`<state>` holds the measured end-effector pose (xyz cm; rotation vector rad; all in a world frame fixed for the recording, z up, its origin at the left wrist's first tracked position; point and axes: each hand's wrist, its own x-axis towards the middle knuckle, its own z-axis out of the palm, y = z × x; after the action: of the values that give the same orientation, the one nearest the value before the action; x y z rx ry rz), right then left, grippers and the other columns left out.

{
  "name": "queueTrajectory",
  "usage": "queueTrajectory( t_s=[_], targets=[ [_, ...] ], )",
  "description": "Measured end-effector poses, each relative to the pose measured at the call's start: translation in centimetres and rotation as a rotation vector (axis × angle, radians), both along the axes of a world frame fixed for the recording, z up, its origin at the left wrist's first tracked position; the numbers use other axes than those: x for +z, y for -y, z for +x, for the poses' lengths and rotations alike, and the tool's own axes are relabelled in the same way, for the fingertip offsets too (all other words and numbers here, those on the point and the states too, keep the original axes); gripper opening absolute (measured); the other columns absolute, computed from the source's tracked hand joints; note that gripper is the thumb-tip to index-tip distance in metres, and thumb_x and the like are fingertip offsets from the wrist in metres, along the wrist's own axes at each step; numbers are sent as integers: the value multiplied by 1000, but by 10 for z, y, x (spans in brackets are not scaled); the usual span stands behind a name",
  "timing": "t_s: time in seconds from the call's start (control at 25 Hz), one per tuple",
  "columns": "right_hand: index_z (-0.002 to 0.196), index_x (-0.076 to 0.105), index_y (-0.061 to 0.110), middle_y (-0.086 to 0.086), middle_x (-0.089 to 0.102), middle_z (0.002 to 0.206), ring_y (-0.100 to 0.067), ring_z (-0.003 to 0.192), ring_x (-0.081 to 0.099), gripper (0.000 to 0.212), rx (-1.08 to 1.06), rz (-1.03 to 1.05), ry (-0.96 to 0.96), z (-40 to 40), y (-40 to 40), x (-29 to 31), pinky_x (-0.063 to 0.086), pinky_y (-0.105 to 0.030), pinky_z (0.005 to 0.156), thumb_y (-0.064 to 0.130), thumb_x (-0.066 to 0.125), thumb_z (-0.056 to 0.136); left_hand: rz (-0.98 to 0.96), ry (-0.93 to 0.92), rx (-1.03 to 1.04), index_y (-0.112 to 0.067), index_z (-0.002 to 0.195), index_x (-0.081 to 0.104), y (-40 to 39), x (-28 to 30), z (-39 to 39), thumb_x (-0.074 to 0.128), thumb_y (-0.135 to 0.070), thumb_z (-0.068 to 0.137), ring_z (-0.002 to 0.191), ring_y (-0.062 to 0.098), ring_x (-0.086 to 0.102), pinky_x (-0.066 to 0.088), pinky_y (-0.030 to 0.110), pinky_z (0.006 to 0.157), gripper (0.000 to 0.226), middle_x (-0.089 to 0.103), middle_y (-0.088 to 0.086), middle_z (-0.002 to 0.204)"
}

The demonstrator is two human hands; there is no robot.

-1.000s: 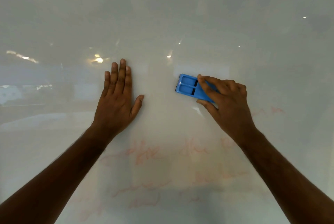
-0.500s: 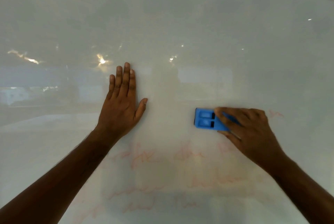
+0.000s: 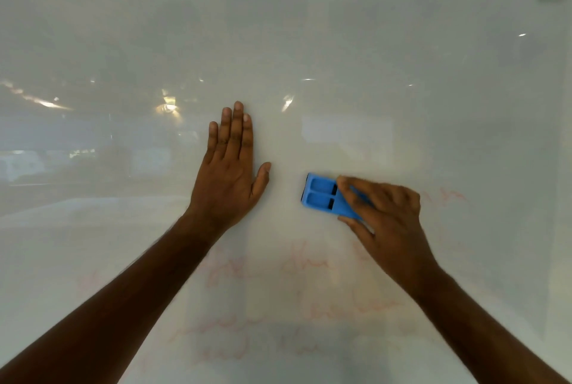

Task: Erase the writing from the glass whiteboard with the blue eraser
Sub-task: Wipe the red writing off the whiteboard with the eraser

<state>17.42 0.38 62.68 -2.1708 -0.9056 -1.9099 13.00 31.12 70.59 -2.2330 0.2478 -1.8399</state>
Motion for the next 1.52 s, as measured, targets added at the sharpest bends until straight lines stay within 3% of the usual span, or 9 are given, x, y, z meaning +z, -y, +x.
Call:
queueTrajectory(
  t_s=[0.24,0.4,0.56,0.72,0.96,1.08,1.32,1.52],
  targets=[
    [150,51,24,2,59,142,-27,112,60,48,-101,-137,131,10,46,-27,43,-48,90,44,43,107,-4,-4,7,8,170,12,7,-7,2,34,-47,113,169,41,2,0,49,139,82,5,27,180],
    [155,44,25,1,57,144,-27,112,56,59,-113,-1,83,18,75,10,40,-49,91,43,55,101,-21,2,25,8,170,11,15,-12,2,36,-48,113,169,41,1,3,51,139,84,4,28,180],
    [156,44,27,5,54,148,-23,117,51,58,-33,101,38,20,59,44,36,-49,98,45,54,102,-52,3,34,8,170,10,26,-17,5,35,-51,113,169,41,0,2,51,139,86,3,27,180],
    [157,42,28,7,52,150,-23,120,55,60,-46,-29,15,14,47,9,38,-51,99,44,54,101,-52,7,41,7,171,9,29,-20,6,33,-52,114,169,40,-1,0,48,139,86,3,27,181],
    [151,52,21,0,55,146,-27,120,58,50,-118,-148,153,23,91,-34,43,-50,92,40,51,104,-112,7,35,6,171,7,38,-25,9,35,-53,113,170,38,-5,-4,47,139,87,0,25,181],
    [157,44,24,-2,58,145,-32,111,61,58,-145,-53,87,33,117,-7,40,-49,91,44,51,103,-108,12,38,6,171,7,40,-25,10,36,-51,114,170,38,-4,-3,47,139,86,1,24,181],
    [158,39,26,2,53,147,-28,114,53,61,-57,127,0,33,104,50,36,-49,94,48,52,103,-113,12,36,5,171,7,42,-25,9,35,-49,114,170,38,-3,-2,47,139,84,2,24,181],
    [156,44,26,3,56,146,-26,113,57,59,-81,8,26,25,83,-20,40,-51,95,45,55,101,-133,2,22,4,172,7,46,-30,10,35,-50,114,170,37,-5,-3,47,139,84,0,23,182]
  ],
)
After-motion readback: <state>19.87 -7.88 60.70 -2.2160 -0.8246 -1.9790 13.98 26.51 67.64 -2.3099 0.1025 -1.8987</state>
